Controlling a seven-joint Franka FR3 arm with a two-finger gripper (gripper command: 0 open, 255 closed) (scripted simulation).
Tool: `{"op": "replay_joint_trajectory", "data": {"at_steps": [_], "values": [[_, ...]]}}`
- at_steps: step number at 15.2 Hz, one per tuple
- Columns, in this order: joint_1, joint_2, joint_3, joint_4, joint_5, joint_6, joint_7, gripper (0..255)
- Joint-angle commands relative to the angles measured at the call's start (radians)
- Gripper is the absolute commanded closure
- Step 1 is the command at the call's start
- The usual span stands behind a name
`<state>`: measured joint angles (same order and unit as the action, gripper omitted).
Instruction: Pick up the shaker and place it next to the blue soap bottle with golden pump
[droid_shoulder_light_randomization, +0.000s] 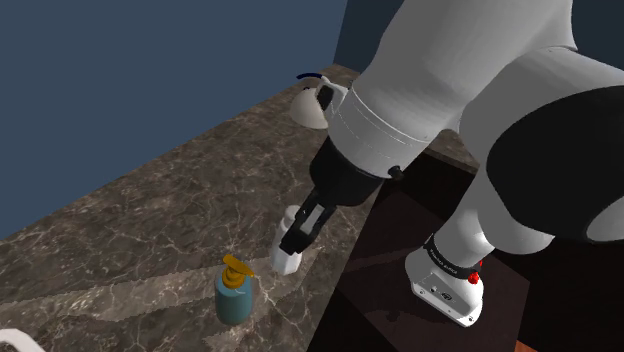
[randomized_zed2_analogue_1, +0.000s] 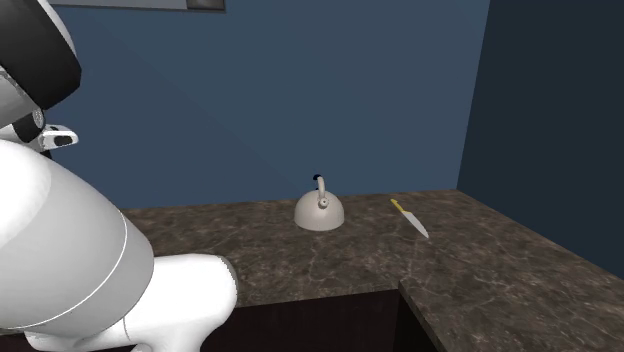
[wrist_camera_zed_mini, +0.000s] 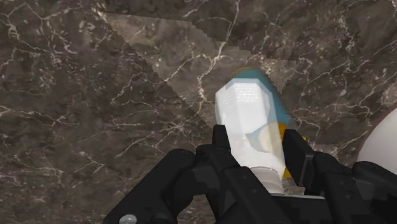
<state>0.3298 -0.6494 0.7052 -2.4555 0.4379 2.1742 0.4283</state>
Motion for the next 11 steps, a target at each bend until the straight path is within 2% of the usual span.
{"op": "replay_joint_trajectory", "data": {"at_steps": [1,11], "values": [[0.002,0.007,0.011,-0.023,0.007,0.03,-0.001,255],[-0.002,0.065,0.076,-0.115,0.036,0.182,-0.002,255]]}}
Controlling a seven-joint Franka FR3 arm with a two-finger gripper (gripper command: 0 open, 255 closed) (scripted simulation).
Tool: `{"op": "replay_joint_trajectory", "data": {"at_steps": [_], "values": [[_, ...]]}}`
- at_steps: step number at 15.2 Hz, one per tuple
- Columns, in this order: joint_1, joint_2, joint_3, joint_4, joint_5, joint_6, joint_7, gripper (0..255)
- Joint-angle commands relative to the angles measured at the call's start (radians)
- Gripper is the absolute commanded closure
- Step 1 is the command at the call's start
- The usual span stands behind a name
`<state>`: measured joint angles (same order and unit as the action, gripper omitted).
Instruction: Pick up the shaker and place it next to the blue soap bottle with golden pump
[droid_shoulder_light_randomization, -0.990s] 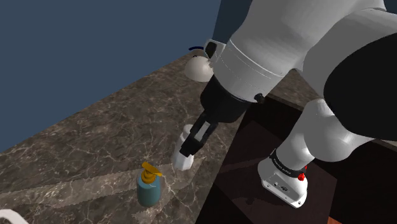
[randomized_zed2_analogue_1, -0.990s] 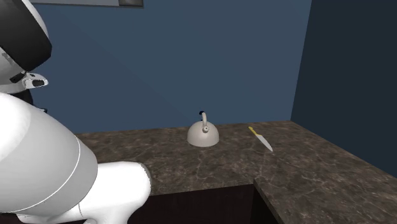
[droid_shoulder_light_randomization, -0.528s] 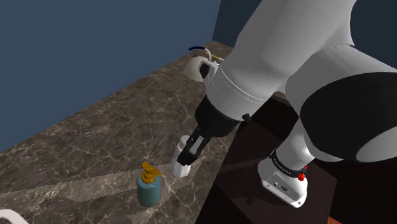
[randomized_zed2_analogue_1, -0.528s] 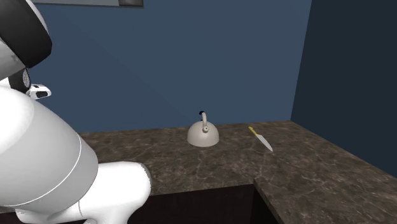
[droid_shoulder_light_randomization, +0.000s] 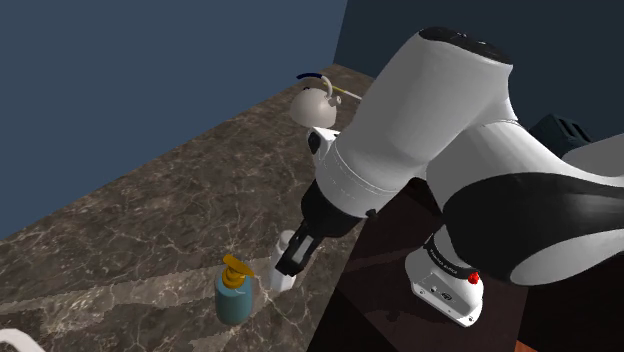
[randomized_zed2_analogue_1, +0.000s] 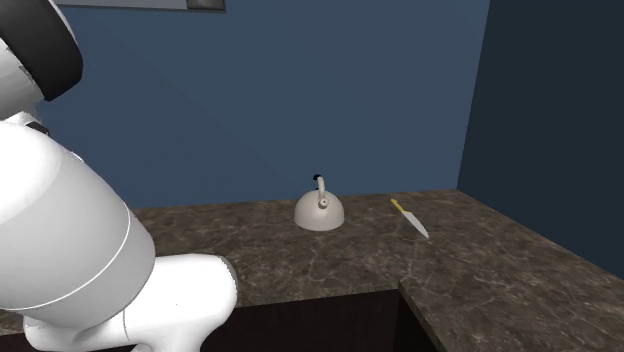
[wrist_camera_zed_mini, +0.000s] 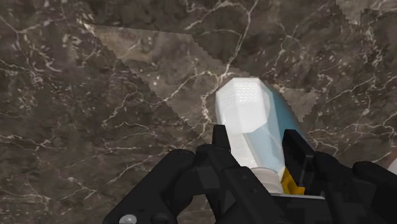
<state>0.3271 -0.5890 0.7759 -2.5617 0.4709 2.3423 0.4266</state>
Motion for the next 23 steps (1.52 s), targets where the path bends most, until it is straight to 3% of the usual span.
{"op": "replay_joint_trajectory", "data": {"at_steps": [1,15,22,23], "values": [[-0.001,0.012,0.012,-0.017,0.005,0.03,0.0,255],[-0.055,0.167,0.14,-0.11,0.008,0.278,0.022,255],[-0.055,0.167,0.14,-0.11,0.008,0.278,0.022,255],[-0.055,0.167,0.14,-0.11,0.008,0.278,0.022,0]]}}
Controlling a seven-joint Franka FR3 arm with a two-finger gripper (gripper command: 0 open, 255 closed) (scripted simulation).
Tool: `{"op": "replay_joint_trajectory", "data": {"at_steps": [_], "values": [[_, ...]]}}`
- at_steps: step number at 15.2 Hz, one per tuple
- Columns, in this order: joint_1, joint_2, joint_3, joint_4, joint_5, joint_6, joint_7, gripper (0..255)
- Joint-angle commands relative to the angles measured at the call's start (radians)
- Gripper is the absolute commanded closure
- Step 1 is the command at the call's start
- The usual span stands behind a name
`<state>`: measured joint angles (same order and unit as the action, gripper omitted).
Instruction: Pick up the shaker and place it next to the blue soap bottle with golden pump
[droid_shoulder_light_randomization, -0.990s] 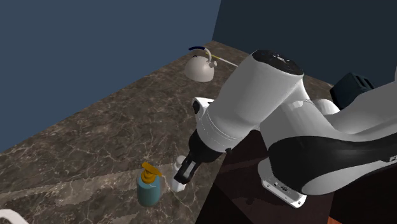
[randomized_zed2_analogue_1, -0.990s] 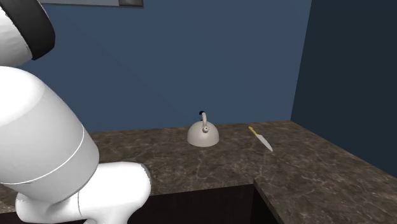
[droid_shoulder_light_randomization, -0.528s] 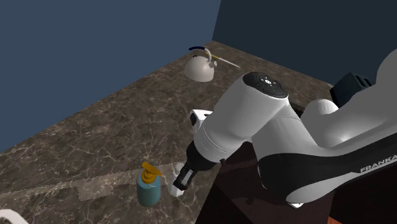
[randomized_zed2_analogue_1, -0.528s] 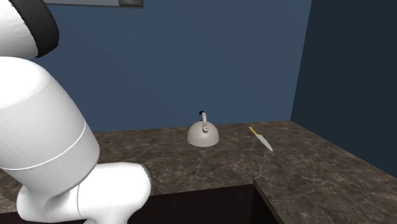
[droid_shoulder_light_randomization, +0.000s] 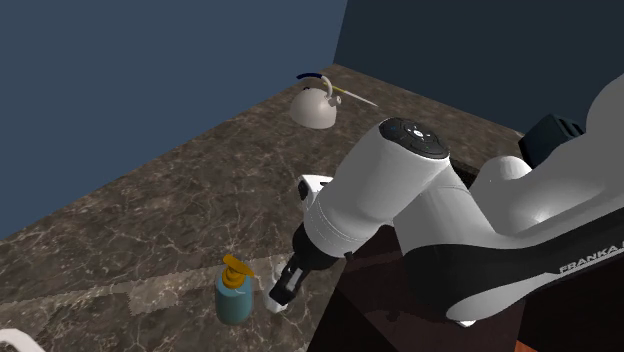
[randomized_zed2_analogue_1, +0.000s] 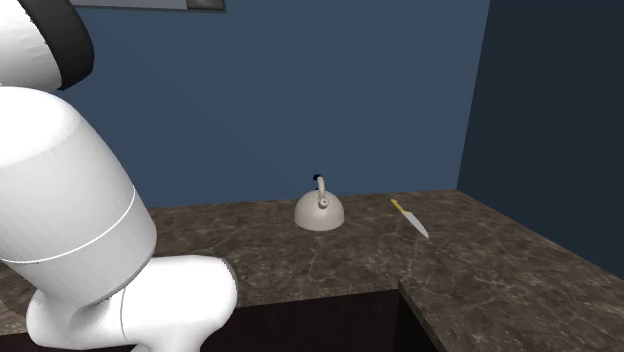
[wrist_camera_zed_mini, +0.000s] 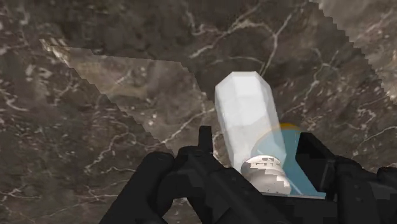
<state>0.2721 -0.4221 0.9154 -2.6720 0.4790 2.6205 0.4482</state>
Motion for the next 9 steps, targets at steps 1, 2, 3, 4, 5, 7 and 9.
{"op": "replay_joint_trajectory", "data": {"at_steps": [1,2,3,4,5,7,9], "values": [[0.0,0.0,0.0,0.0,0.0,0.0,0.0,0],[0.0,0.0,0.0,0.0,0.0,0.0,0.0,0],[0.0,0.0,0.0,0.0,0.0,0.0,0.0,0],[0.0,0.0,0.0,0.0,0.0,0.0,0.0,0],[0.0,0.0,0.0,0.0,0.0,0.0,0.0,0],[0.05,-0.086,-0.062,0.009,0.024,-0.096,-0.019,0],[0.081,-0.154,-0.11,0.021,0.031,-0.18,-0.027,0]]}}
